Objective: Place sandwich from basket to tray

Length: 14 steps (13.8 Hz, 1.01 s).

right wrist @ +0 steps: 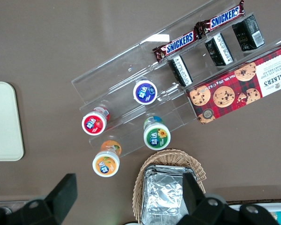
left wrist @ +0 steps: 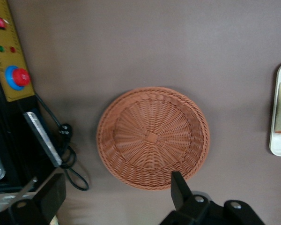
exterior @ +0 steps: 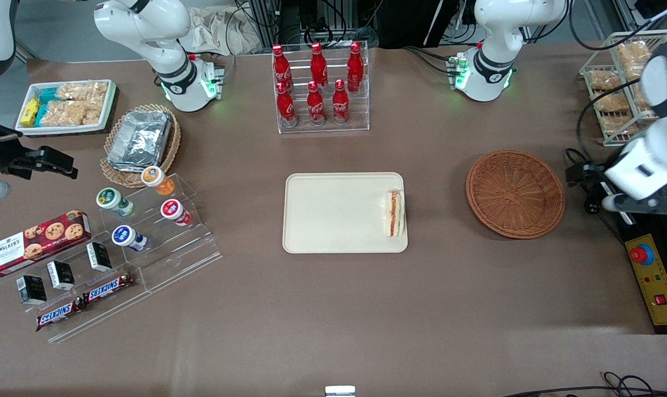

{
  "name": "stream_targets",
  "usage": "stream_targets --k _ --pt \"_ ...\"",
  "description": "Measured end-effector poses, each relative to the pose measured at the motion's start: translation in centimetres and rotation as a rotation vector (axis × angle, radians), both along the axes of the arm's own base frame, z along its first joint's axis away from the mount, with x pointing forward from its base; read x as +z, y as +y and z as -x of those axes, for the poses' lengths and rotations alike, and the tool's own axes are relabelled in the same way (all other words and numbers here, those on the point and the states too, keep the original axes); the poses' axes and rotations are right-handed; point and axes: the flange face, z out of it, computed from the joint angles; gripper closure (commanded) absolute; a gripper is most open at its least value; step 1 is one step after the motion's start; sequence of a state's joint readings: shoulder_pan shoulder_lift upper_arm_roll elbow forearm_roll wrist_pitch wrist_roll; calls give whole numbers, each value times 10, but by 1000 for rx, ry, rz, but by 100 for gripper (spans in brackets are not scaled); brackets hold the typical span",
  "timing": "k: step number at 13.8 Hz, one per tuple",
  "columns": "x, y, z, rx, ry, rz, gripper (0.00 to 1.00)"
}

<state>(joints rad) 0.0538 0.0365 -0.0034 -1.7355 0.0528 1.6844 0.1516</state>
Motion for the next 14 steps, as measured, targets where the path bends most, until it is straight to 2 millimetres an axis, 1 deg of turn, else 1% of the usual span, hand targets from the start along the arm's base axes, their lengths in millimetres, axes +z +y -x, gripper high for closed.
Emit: stream_targets --k 1,2,3,7,8,9,14 --pt "10 13 3 -1 -18 11 0" --pt "20 21 6 3 -37 16 0" --pt "29 24 7 5 -54 16 0" --pt "80 14 9 1 -95 60 0" --pt "87 12 10 -1 -100 65 0" --pt "89 11 10 -2 -99 68 0" --pt "81 11 7 -2 -82 70 0"
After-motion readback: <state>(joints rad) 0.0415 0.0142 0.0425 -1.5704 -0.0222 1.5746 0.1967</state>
